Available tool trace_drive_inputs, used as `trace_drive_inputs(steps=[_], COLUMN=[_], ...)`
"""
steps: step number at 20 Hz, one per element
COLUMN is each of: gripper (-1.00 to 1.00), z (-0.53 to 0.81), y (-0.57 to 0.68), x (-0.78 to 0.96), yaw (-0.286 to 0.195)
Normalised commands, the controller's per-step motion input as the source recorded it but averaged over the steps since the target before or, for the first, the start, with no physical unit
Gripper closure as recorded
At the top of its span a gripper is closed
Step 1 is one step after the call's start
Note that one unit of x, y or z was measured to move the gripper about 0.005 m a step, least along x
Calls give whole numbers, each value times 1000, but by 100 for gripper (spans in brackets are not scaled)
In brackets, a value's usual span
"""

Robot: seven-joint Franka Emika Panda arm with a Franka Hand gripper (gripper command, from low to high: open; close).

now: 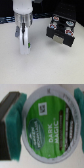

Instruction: Open the kcup holder, insert the kcup into the holder, and close the kcup holder

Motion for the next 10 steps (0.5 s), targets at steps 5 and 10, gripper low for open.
trace_drive_inputs(steps=[5, 10], gripper=[100, 100], z=[941, 799], y=[413, 584], x=[200, 185], yaw=[5, 10])
